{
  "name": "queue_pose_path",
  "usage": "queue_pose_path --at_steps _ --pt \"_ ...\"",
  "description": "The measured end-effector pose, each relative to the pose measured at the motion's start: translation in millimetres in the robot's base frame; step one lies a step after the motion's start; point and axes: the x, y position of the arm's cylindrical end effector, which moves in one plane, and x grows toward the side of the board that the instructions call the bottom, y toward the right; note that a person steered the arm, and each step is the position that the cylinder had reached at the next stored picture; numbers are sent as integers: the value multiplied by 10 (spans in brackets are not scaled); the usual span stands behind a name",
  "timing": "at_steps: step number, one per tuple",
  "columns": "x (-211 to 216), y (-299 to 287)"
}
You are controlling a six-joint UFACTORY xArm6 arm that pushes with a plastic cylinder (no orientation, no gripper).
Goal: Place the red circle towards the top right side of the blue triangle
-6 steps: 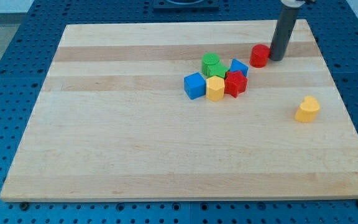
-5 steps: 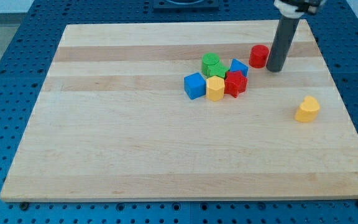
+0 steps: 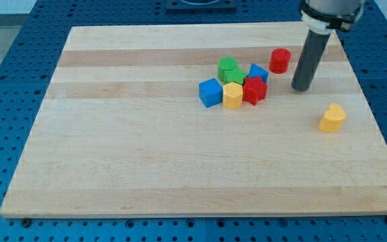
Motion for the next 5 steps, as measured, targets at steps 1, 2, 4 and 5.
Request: queue_pose_path --at_steps 1,2,4,5 --pt "-201 -4" --pt "-510 -41" --pt "-906 -47" --pt "-906 -64"
